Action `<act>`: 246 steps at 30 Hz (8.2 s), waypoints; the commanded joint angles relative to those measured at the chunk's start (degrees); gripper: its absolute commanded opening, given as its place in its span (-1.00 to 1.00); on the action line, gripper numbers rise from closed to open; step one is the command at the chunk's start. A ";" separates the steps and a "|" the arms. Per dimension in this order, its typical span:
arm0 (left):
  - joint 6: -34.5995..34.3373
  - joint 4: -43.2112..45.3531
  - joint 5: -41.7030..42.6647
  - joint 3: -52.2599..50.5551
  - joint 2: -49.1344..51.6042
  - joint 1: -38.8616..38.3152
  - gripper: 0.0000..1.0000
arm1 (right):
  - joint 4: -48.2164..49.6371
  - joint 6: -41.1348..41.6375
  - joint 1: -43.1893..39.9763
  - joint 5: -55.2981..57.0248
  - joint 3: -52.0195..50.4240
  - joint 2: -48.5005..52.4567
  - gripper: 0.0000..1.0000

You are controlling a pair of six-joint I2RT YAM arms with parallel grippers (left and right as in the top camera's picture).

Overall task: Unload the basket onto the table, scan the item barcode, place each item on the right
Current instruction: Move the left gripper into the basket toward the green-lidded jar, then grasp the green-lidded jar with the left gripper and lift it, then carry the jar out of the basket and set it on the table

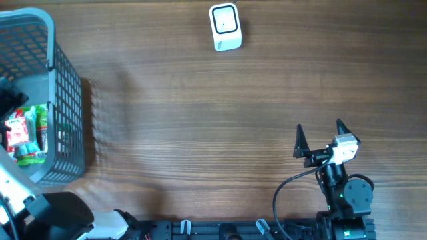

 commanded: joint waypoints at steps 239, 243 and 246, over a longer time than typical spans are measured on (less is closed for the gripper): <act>-19.89 50.29 5.01 -32.41 7.80 -79.76 1.00 | 0.15 0.59 -0.24 0.68 -0.07 -0.50 0.99; -19.76 49.86 1.66 -32.41 5.92 -79.76 1.00 | 0.15 0.59 -0.24 0.68 -0.07 -0.50 0.99; -18.32 49.75 1.64 -32.41 4.52 -79.69 1.00 | 0.15 0.59 -0.24 0.68 -0.07 -0.50 0.99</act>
